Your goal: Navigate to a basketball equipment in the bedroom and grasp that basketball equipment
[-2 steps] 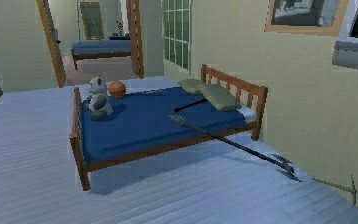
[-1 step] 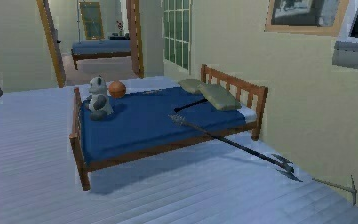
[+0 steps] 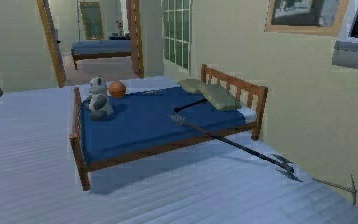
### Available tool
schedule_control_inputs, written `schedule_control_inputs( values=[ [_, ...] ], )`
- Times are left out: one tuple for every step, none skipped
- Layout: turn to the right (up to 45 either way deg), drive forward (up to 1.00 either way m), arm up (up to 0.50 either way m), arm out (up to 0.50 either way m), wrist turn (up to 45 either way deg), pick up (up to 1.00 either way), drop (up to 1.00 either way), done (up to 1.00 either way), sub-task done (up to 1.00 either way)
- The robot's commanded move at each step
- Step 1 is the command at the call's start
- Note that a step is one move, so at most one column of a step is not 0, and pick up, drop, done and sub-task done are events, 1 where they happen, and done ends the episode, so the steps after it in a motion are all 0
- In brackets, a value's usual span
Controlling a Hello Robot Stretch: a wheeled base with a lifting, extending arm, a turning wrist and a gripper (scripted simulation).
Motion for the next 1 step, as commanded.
schedule_control_inputs(
  values=[
    [0.0,0.0,0.0,0.0,45.0,0.0,0.0,0.0,0.0]
  ],
)
